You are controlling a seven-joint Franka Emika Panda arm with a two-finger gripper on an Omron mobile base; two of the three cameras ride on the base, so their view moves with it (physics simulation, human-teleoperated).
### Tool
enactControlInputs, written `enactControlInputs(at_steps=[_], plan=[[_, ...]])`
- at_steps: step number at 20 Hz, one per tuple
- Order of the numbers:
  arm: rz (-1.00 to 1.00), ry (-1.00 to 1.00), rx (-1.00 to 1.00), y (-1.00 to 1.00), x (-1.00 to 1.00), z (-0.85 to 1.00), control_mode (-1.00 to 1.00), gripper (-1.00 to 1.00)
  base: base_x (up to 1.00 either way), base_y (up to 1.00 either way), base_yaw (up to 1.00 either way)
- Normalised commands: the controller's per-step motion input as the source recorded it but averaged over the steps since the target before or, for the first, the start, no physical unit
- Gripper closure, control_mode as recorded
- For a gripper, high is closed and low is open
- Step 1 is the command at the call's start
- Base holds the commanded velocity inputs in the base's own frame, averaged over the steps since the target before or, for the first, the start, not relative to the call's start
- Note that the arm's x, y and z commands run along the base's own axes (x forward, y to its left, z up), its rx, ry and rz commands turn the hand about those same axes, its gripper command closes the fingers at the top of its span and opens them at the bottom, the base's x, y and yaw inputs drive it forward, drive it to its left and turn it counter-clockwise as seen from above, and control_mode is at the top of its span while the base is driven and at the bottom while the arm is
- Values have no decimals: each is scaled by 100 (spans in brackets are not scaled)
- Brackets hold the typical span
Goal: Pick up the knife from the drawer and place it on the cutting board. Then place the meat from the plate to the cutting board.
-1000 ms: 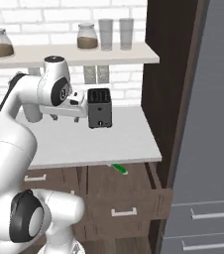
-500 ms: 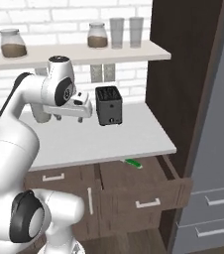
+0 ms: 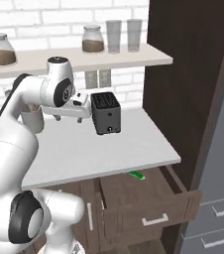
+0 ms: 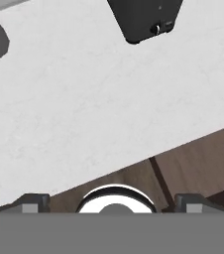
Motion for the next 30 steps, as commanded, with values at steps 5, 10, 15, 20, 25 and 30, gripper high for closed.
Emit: enactControlInputs(at_steps=[5,10,15,20,25,30], plan=[[0,0,0,0,0,0,100,-100,-14,33,-29],[0,0,0,0,0,0,100,-100,-9,23,-28],[0,0,0,0,0,0,100,-100,-37,8,-30],[0,-3,1,-1,-14,0,-100,-100,-55,0,-12],[2,-1,3,-80,-18,-29,-100,-100,0,0,0],[21,0,3,-100,40,-64,-100,-100,0,0,0]])
